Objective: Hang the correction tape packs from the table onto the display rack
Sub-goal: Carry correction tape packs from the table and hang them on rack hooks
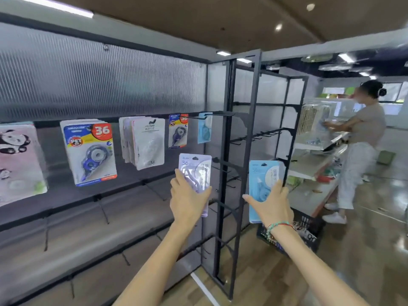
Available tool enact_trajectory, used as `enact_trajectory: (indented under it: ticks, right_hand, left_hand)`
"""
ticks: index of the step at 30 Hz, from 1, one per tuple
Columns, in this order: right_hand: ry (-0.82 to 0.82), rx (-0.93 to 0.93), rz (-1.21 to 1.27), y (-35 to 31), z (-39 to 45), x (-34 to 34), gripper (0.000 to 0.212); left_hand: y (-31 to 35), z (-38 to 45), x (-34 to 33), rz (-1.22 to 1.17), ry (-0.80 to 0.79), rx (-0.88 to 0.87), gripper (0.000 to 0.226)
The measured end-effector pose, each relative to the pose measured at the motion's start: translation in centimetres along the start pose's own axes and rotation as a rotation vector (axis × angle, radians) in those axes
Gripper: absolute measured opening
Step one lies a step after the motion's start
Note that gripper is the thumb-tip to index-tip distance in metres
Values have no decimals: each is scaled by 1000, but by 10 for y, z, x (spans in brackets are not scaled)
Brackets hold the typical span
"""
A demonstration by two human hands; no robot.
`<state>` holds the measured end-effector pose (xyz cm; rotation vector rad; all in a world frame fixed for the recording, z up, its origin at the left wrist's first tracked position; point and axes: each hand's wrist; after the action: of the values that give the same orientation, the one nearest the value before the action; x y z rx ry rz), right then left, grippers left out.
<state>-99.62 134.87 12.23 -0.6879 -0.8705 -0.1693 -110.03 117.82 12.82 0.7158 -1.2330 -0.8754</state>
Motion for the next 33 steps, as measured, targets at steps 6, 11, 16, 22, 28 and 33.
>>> enact_trajectory:
  ticks: [6,11,16,22,28,33]
  right_hand:
    - [-63,146,24,36,100,-7,119]
    - [-105,245,115,42,165,-25,119]
    - [-124,295,182,41,213,-48,118]
    - [-111,338,196,32,260,-64,117]
    - [-86,403,235,12,299,-73,118]
    - [-74,448,261,5,321,-83,117]
  left_hand:
    - [50,37,-63,-29,120,53,93]
    - [71,70,-92,-29,220,78,92]
    - [86,107,-113,-10,318,63,101]
    - [101,142,-128,-46,411,35,104]
    - [107,171,-134,16,456,14,106]
    - [103,180,-143,40,489,6,106]
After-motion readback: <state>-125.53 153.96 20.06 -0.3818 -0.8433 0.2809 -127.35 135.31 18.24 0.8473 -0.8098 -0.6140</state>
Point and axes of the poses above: each hand's wrist, its own z-axis towards the middle knuckle, its own x-axis out of the back of the hand, y = z × x, and after that the axes turned 12 degrees about x, right-handed
